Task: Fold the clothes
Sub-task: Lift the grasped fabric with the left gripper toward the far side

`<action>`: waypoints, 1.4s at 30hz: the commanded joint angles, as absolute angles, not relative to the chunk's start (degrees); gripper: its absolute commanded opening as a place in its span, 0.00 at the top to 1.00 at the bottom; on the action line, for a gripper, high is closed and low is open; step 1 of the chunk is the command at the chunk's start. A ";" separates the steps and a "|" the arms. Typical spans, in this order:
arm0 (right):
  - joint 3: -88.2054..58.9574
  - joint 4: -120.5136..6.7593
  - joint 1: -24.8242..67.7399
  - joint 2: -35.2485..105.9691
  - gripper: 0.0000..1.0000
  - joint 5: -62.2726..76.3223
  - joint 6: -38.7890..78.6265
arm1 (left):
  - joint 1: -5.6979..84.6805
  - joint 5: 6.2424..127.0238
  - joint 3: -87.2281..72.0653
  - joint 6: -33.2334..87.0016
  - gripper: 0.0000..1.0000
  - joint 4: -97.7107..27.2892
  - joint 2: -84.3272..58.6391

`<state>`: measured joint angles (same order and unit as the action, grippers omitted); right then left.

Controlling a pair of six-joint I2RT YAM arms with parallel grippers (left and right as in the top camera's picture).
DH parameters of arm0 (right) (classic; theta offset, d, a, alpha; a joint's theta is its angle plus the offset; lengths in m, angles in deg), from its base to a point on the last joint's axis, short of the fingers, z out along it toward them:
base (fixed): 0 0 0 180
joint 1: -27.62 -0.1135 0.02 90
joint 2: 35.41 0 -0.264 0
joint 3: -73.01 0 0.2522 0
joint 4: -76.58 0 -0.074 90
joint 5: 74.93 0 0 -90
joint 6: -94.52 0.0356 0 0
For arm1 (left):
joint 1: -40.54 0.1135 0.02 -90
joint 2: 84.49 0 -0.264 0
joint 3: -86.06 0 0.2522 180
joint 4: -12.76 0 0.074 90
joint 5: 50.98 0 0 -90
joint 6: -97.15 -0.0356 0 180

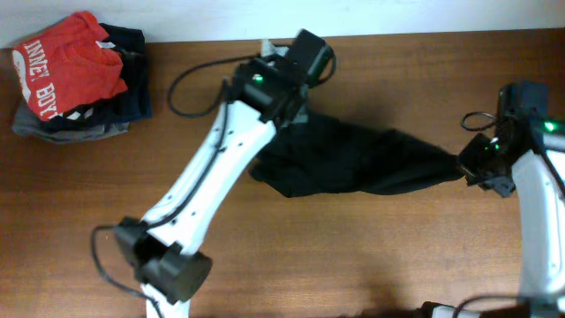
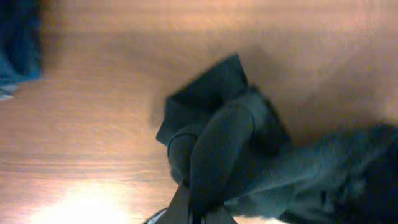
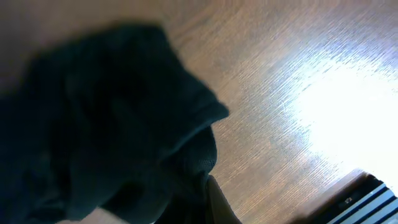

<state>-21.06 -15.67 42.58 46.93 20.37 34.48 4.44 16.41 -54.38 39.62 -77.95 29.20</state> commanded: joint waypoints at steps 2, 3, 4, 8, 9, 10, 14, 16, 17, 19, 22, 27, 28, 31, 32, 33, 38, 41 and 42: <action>-20.78 -15.51 40.48 41.21 0.96 20.70 34.78 | 4.73 10.66 -55.93 38.79 0.99 -78.04 23.32; -20.78 -15.51 39.76 40.22 0.96 20.70 34.78 | 4.71 10.64 -55.93 38.76 0.99 -78.08 22.75; -20.78 -15.49 39.22 39.61 0.96 20.67 34.78 | 4.73 10.64 -55.93 38.76 0.99 -78.08 22.44; -20.78 -15.10 36.09 37.88 0.96 20.70 34.78 | 4.73 7.97 -55.93 38.79 1.00 -78.02 21.59; -20.78 -14.77 35.48 37.84 0.96 20.72 34.76 | 4.73 7.09 -55.93 38.79 0.99 -78.02 21.59; -20.78 -14.27 35.02 37.93 0.96 20.85 34.76 | 4.73 6.48 -55.91 38.76 0.99 -78.00 21.61; -20.78 -12.19 34.71 38.80 0.96 22.79 34.78 | 5.71 5.52 -55.91 38.79 0.99 -77.10 21.68; -20.78 -12.02 34.71 39.13 0.96 23.30 34.80 | 6.65 5.54 -55.89 38.79 0.99 -76.09 21.68; -20.78 -12.04 34.71 39.22 0.96 23.25 34.83 | 7.35 5.54 -55.78 38.79 0.99 -75.15 21.83; -20.78 -12.10 34.71 39.22 0.96 23.28 34.98 | 8.62 5.59 -55.43 38.76 0.99 -72.84 22.31; -20.78 -12.61 34.76 39.24 0.95 23.28 34.98 | 10.52 5.87 -55.21 38.74 0.99 -69.19 23.89; -20.75 -13.13 34.74 40.16 0.95 23.25 34.98 | 13.73 7.99 -55.21 35.62 0.99 -59.72 29.85; -20.73 -13.15 34.76 40.53 0.96 23.25 34.98 | 14.19 8.47 -55.21 34.57 0.99 -57.36 31.30; -20.27 -13.44 34.76 41.82 0.96 23.23 34.98 | 15.35 10.74 -55.21 30.94 0.99 -49.08 36.26; -20.03 -13.68 34.76 42.21 0.95 23.21 34.98 | 15.61 11.16 -55.21 30.11 0.99 -46.57 37.72; -19.64 -14.11 34.74 42.76 0.95 23.04 34.98 | 15.87 11.18 -55.21 29.67 0.99 -44.10 39.40; -16.12 -17.98 34.69 44.94 0.96 21.53 34.98 | 17.01 11.16 -55.21 26.15 0.90 -31.16 47.54; -13.98 -20.06 34.69 45.73 0.96 21.26 34.98 | 17.34 11.16 -55.21 22.11 0.01 -26.37 50.86; -13.41 -20.52 34.69 45.84 0.96 21.26 34.98 | 17.34 11.14 -55.21 20.64 0.01 -26.35 51.19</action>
